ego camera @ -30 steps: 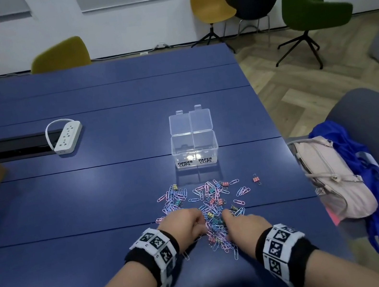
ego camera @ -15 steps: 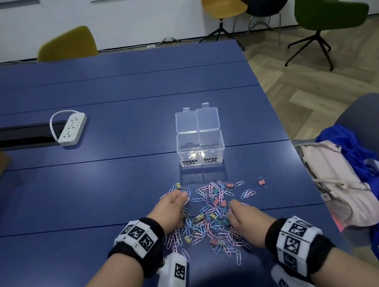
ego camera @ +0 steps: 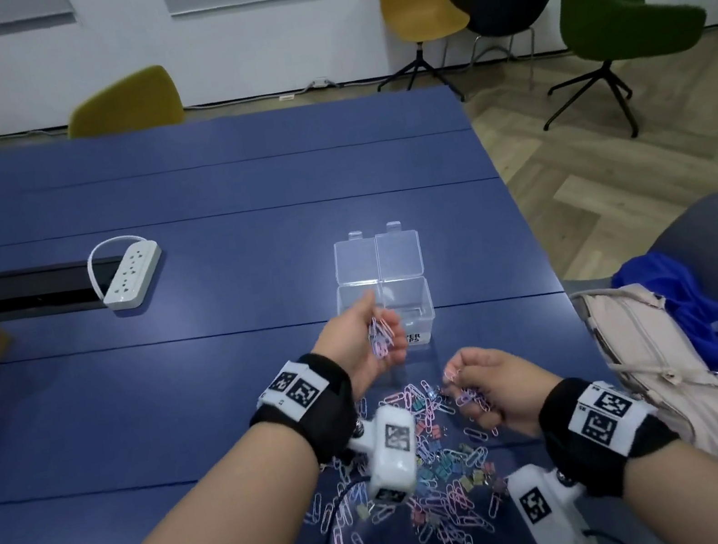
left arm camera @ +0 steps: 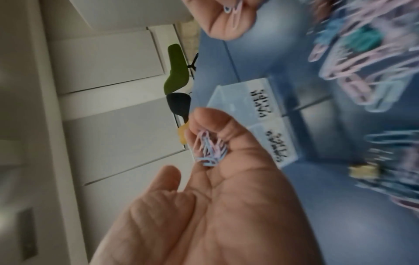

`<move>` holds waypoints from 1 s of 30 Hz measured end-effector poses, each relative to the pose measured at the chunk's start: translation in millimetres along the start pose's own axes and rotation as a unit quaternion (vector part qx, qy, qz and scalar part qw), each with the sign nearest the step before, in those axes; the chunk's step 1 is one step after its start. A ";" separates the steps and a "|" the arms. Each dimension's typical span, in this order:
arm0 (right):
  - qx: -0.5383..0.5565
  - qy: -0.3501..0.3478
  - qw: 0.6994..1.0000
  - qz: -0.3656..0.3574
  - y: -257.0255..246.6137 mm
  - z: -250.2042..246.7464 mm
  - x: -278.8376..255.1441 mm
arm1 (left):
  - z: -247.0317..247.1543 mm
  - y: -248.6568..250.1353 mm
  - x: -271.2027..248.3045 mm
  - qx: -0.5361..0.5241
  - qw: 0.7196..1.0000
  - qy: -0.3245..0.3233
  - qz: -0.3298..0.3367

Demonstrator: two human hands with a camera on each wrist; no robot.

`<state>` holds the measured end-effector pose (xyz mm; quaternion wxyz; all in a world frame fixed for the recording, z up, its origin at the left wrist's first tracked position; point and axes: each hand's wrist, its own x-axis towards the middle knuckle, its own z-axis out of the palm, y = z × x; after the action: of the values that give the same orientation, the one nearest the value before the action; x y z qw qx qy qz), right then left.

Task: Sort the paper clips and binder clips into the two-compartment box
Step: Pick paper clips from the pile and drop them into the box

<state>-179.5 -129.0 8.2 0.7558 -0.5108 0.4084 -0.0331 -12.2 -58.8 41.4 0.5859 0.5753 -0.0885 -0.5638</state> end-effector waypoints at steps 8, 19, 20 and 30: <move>0.075 0.086 0.990 -0.080 -74.4 -3.7 44.4 | 33.4 26.0 58.5 -0.030 0.992 0.082 0.091; 0.074 0.108 0.982 -0.134 -104.2 25.5 95.3 | -5.6 21.4 41.8 0.001 0.982 0.107 0.158; 0.053 0.113 0.982 -0.140 -102.8 25.6 96.4 | -15.8 19.5 37.0 0.015 0.979 0.117 0.166; -0.024 0.132 0.971 -0.197 -93.5 -0.3 66.7 | -73.3 -16.4 2.7 0.159 0.962 0.145 0.167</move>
<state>-101.0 -204.9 44.0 0.6612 -0.5906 0.3963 -0.2386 34.8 -13.8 3.6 0.5796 0.7135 -0.1859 -0.3469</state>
